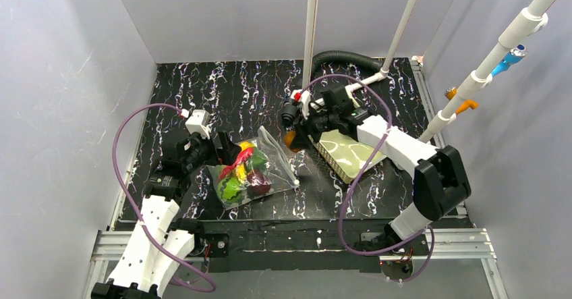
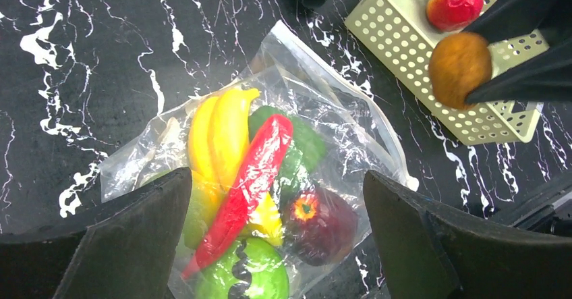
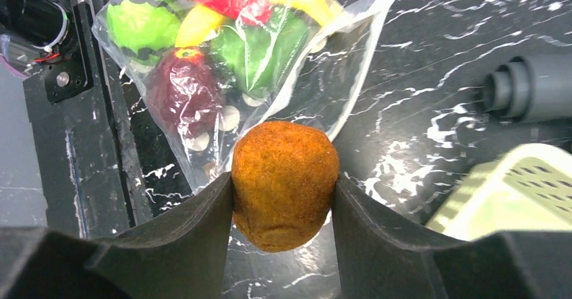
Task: Open the zip-top bag and remove the fake food
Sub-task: Pick up the fake fruit from the zipper food storage bag, then place the fake fruit in the bin.
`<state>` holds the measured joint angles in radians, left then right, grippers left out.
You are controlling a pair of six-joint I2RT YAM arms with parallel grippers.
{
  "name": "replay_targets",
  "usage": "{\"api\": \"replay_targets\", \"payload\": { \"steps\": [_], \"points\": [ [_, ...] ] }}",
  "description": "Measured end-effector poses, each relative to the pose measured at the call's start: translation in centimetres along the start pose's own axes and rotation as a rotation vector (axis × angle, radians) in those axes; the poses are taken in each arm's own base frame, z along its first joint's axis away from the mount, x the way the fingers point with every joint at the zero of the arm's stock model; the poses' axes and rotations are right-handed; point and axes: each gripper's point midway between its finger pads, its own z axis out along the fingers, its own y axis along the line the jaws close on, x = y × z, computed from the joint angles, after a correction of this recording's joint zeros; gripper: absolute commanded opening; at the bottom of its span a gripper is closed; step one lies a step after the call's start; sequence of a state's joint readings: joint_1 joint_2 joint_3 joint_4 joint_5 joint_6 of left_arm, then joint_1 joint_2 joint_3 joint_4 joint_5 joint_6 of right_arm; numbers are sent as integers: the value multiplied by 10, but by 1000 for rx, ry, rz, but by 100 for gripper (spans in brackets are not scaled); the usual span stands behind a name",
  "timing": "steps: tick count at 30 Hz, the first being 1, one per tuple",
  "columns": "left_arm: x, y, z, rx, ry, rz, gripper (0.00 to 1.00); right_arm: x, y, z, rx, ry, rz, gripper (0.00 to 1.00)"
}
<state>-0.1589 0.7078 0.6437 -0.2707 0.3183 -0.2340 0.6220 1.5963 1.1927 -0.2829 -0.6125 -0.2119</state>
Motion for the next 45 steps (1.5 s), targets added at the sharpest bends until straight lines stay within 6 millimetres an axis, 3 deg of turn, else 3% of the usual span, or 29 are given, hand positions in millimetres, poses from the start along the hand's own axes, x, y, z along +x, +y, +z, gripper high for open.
{"api": "replay_targets", "payload": {
  "steps": [5, 14, 22, 29, 45],
  "points": [
    [3, -5, 2, 31, 18, 3, 98, -12, -16, -32, 27, -67, -49, 25],
    [11, -10, 6, 74, 62, -11, 98, 14, -69, -80, 152, -106, 28, 27],
    [10, -13, 7, 90, 61, -10, 98, 29, -104, -106, 275, -109, 67, 30],
    [11, -14, 7, 99, 64, -13, 98, 33, -117, -115, 325, -107, 83, 32],
    [11, -15, 7, 103, 68, -19, 98, 53, -132, -106, 346, -56, 118, 49]
  ]
}}
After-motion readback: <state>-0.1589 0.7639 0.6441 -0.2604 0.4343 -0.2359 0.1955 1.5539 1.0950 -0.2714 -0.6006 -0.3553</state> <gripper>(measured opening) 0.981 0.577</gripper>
